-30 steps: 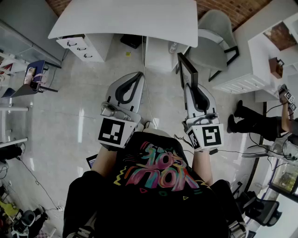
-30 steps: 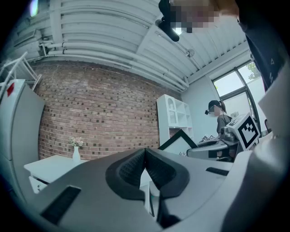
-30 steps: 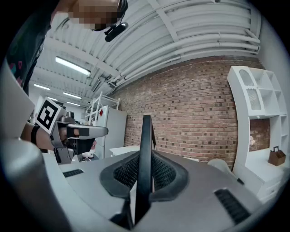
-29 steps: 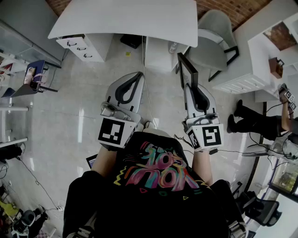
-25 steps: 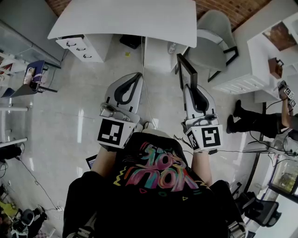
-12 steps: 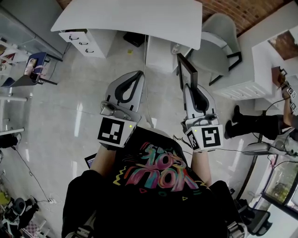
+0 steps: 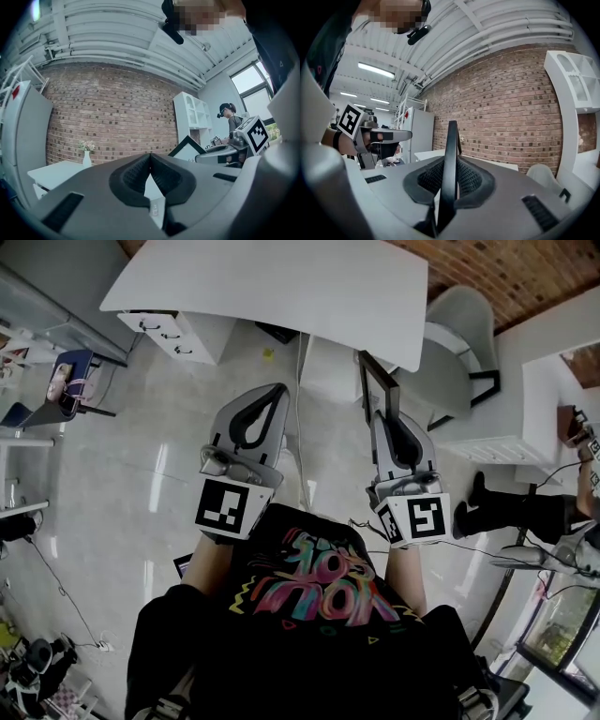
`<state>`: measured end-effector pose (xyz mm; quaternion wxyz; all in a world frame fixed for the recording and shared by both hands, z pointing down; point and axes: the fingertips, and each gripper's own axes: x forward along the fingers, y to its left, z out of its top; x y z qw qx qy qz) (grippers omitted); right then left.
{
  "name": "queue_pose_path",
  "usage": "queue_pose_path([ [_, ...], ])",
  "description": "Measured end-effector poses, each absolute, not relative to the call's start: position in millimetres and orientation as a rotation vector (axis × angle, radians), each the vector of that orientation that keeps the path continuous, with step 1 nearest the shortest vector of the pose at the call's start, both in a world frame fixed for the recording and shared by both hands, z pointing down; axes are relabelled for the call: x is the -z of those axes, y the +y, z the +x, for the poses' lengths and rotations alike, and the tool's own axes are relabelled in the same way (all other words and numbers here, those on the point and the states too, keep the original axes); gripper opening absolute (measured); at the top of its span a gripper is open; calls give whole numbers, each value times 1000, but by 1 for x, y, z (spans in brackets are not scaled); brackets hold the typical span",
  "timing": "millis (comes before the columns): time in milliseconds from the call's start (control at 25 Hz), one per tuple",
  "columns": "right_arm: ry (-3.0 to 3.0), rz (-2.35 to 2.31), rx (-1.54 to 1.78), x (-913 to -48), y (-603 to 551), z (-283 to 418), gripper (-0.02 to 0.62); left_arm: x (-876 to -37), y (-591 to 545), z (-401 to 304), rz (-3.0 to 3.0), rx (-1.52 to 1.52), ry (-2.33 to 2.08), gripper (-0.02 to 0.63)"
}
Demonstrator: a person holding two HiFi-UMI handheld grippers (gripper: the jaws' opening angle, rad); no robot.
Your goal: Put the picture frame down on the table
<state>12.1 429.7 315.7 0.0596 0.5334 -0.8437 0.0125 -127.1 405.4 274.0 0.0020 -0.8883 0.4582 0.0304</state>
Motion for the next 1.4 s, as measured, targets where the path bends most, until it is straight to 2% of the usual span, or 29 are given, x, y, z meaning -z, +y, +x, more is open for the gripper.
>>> queue_pose_path([
  [560, -2490, 1674, -55, -312, 203, -19, 72, -272, 170, -157, -2843, -76, 1364, 23],
  [1040, -2437, 1684, -85, -322, 120, -20, 72, -292, 90, -172, -2895, -47, 1397, 23],
  [1400, -2462, 1638, -94, -331, 51, 16, 72, -297, 25, -135, -2867, -49, 1434, 23],
])
